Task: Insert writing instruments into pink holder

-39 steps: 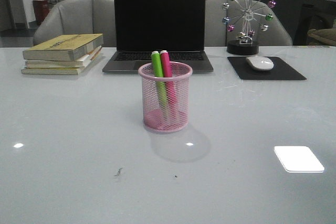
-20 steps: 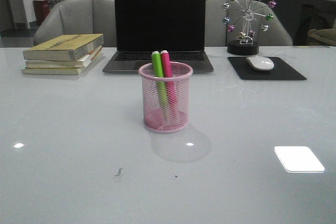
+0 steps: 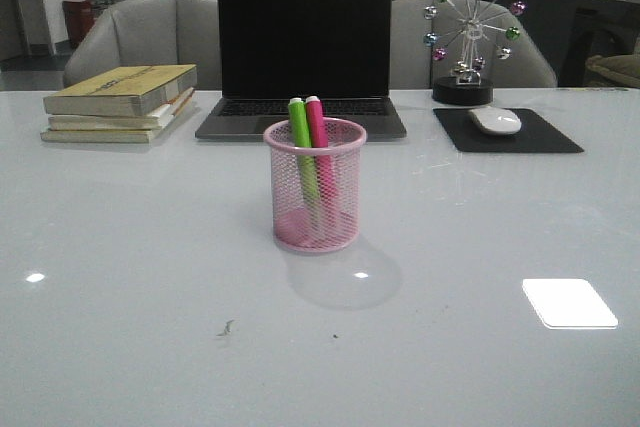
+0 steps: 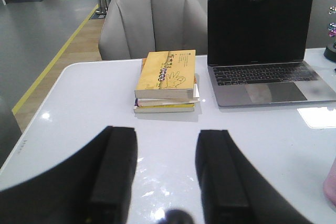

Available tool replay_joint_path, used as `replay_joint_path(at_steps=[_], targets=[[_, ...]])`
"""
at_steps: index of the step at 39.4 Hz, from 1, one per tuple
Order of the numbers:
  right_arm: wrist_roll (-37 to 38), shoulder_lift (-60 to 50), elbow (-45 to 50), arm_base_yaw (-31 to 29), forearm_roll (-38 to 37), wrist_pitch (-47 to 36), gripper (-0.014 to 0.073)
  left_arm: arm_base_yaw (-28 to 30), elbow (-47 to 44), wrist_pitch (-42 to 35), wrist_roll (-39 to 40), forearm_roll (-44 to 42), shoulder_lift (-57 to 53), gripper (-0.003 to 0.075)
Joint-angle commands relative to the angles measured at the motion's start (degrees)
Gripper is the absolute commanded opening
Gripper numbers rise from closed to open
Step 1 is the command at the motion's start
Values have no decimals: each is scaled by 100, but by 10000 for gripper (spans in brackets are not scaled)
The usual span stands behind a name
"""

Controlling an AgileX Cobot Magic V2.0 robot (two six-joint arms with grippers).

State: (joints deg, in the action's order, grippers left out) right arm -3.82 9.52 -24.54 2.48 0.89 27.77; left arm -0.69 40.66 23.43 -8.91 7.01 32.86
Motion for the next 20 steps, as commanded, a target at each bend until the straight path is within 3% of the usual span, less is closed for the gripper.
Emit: replay_joint_path(at_steps=[1, 20], targets=[[-27, -166, 88, 17, 46, -560, 50, -30, 160, -466, -2, 49, 7, 350], [-27, -1129, 1551, 17, 293, -1560, 50, -30, 160, -466, -2, 49, 7, 350]])
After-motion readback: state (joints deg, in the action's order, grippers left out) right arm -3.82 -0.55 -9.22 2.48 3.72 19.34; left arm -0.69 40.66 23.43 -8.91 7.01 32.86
